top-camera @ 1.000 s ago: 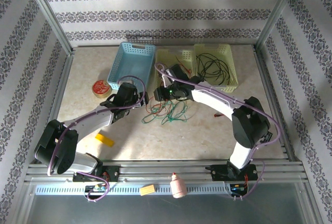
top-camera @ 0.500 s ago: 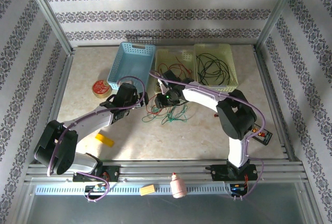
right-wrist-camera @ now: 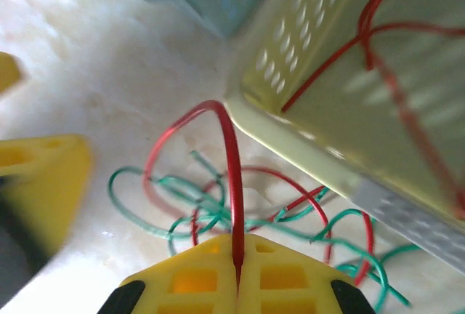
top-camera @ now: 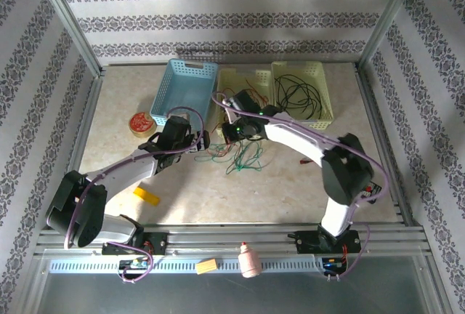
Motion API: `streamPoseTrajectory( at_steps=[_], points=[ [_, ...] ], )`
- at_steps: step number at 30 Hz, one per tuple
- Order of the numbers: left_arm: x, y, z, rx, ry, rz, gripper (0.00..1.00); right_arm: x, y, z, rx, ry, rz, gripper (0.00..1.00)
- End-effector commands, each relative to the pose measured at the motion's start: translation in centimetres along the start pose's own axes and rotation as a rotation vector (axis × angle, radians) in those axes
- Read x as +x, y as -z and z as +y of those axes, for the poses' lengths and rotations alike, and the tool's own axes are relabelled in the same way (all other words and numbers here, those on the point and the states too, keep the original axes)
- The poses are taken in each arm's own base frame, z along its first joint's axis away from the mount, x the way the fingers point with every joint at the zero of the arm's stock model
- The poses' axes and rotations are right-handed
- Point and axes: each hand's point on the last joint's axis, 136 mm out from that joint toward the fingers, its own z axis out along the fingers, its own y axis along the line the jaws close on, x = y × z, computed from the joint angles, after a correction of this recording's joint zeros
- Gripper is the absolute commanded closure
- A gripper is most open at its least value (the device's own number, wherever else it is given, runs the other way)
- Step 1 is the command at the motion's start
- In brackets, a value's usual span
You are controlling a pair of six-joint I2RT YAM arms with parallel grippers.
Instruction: Untangle the cables
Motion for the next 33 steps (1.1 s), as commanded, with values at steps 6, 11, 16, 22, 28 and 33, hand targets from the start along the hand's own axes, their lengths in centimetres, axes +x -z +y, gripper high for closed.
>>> streamPoseTrajectory(
  at_steps=[6,11,16,22,28,33],
  points=[
    [-1.8,0.8,-3.0,0.159,-0.027,-0.045,0.04,-6.2,12.1,2.2,-0.008,0.124,-0.363,1.0],
    [-1.7,0.8,-4.3,0.228,-0.041,-0.025,0.04,-7.9,17.0,4.1,-0.063,0.158,-0.486,1.0],
    [-1.0,0.7,-4.3,0.24,-0.048,-0.01,0.04,-8.8,20.6,5.7,-0.105,0.198,-0.578,1.0],
    [0.3,-0.4,-3.8,0.227,-0.036,0.023,0.03,-9.6,25.8,8.1,-0.184,0.254,-0.694,1.0],
    [0.6,-1.1,-3.6,0.211,-0.022,0.033,0.03,-11.0,31.5,9.0,-0.182,0.306,-0.843,1.0],
    [0.9,-1.7,-3.4,0.188,-0.028,0.055,0.03,-13.4,34.8,8.3,-0.154,0.302,-0.961,1.0]
  ],
)
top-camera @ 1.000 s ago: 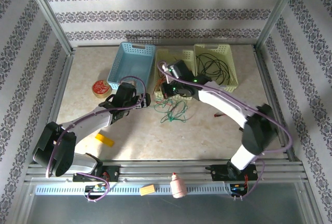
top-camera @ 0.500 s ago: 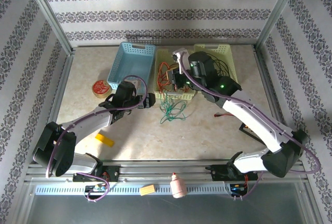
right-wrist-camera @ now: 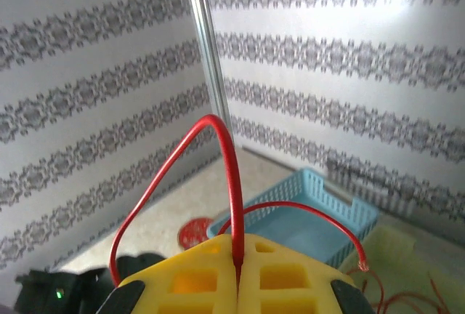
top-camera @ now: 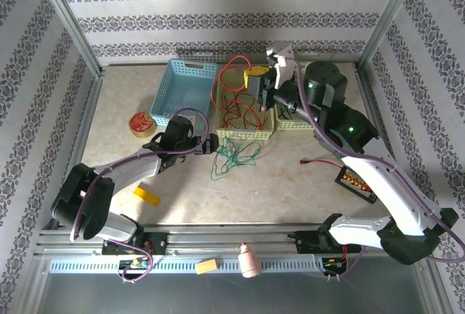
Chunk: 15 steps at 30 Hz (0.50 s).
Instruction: Untangle the cables
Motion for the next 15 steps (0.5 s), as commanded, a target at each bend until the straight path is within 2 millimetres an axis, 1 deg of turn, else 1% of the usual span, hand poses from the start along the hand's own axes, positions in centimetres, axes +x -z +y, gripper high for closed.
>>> streamPoseTrajectory(
  at_steps=[1,3,5,8,9,12,15],
  points=[
    [-0.8,-0.2,0.0,-0.009,-0.001,-0.023,0.03,-4.0,0.4,-1.1,0.03,0.03,-0.118,1.0],
    [-0.6,-0.2,0.5,-0.03,0.006,-0.025,0.03,-4.8,-0.1,-2.4,0.06,0.011,-0.129,1.0],
    [-0.3,-0.1,0.7,-0.036,0.014,-0.025,0.03,-5.2,-1.1,-4.1,0.095,-0.029,-0.13,1.0],
    [0.3,0.0,1.1,-0.047,0.02,-0.016,0.03,-4.6,-2.9,-6.9,0.144,-0.099,-0.104,1.0],
    [0.4,0.1,1.1,-0.048,0.02,-0.014,0.03,-4.1,-3.6,-7.9,0.16,-0.129,-0.089,1.0],
    [0.4,0.4,1.5,-0.067,0.017,-0.023,0.03,-1.6,-6.0,-10.8,0.199,-0.202,-0.025,1.0],
    [0.1,1.0,2.4,-0.117,0.03,-0.046,0.03,2.2,-8.6,-13.6,0.244,-0.262,0.055,1.0]
  ],
)
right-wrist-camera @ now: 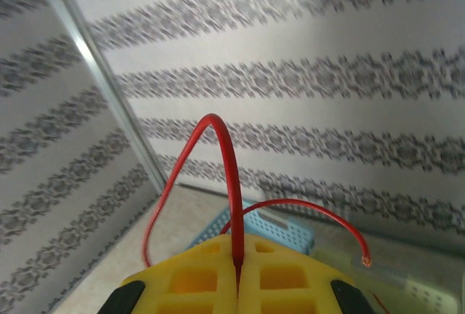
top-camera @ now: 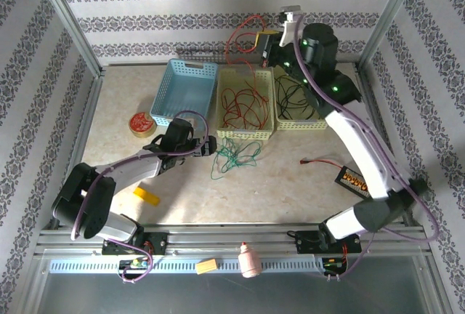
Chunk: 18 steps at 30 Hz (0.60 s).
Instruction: Untangle the cables
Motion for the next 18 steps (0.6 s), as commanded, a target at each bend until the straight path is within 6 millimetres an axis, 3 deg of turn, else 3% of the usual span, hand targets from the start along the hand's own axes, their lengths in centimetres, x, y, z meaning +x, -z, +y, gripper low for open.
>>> streamPoseTrajectory(
  at_steps=[1,5,11,12,14,16,18],
  points=[
    [-0.6,1.0,1.4,-0.077,0.028,-0.046,0.02,3.4,-3.0,-2.6,0.039,-0.103,0.089,1.0],
    [-0.4,1.5,3.2,-0.162,0.06,-0.069,0.02,9.2,-6.8,-6.6,0.13,-0.153,0.216,1.0],
    [0.4,1.4,3.1,-0.145,0.033,-0.042,0.02,17.7,-10.6,-10.9,0.224,-0.245,0.374,0.96],
    [0.4,1.4,3.0,-0.142,0.027,-0.04,0.02,18.6,-11.0,-11.2,0.228,-0.261,0.386,0.93],
    [0.3,1.6,3.0,-0.146,0.007,-0.042,0.02,20.4,-11.7,-11.7,0.239,-0.31,0.415,0.72],
    [0.0,1.8,2.9,-0.148,-0.017,-0.044,0.02,21.3,-11.9,-11.8,0.245,-0.341,0.428,0.57],
    [-0.3,2.0,2.3,-0.123,-0.046,-0.04,0.02,21.4,-11.4,-12.0,0.263,-0.348,0.417,0.51]
  ],
)
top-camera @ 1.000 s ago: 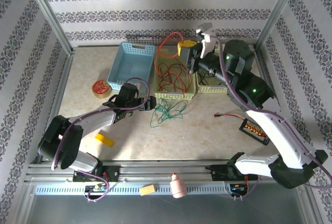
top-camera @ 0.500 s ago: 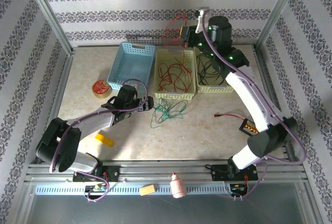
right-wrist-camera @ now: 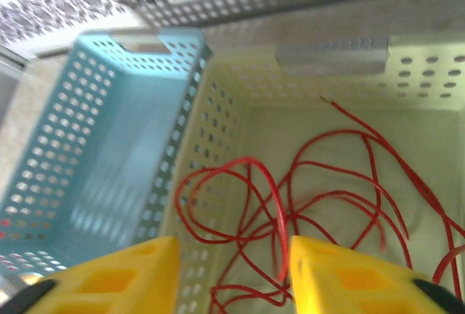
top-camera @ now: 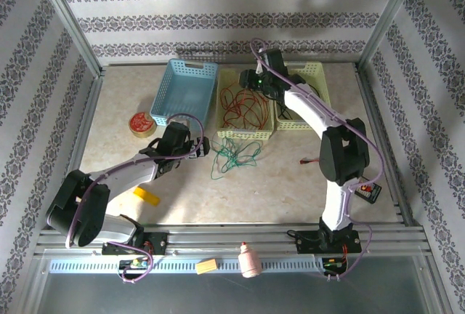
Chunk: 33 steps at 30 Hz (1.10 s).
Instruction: Untangle the cables
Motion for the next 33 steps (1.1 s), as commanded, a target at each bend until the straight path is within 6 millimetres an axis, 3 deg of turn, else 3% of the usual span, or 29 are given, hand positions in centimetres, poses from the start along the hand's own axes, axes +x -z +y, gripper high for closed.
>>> streamPoseTrajectory(
  at_steps=[1,4,6,14,19,27,33],
  points=[
    [-0.7,0.9,-0.7,0.021,-0.07,-0.004,0.02,-1.1,1.7,0.0,0.006,-0.048,-0.061,0.49],
    [-0.6,0.9,-2.1,0.084,-0.117,0.017,0.02,-0.3,4.1,0.2,0.019,0.014,-0.07,0.49],
    [-0.2,0.7,-3.3,0.129,-0.165,0.045,0.02,1.7,5.7,0.9,-0.011,0.083,-0.029,0.49],
    [2.2,0.0,-7.3,0.262,-0.273,0.125,0.03,18.0,11.2,3.6,-0.228,0.22,0.356,0.59],
    [2.2,-0.8,-7.8,0.238,-0.295,0.135,0.04,23.9,12.1,4.3,-0.269,0.232,0.501,0.61],
    [1.3,-2.1,-6.4,0.126,-0.25,0.103,0.03,26.3,12.8,3.5,-0.26,0.24,0.541,0.6],
    [1.3,-3.3,-7.4,0.14,-0.261,0.129,0.03,26.7,12.3,2.9,-0.296,0.16,0.551,0.57]
  ],
)
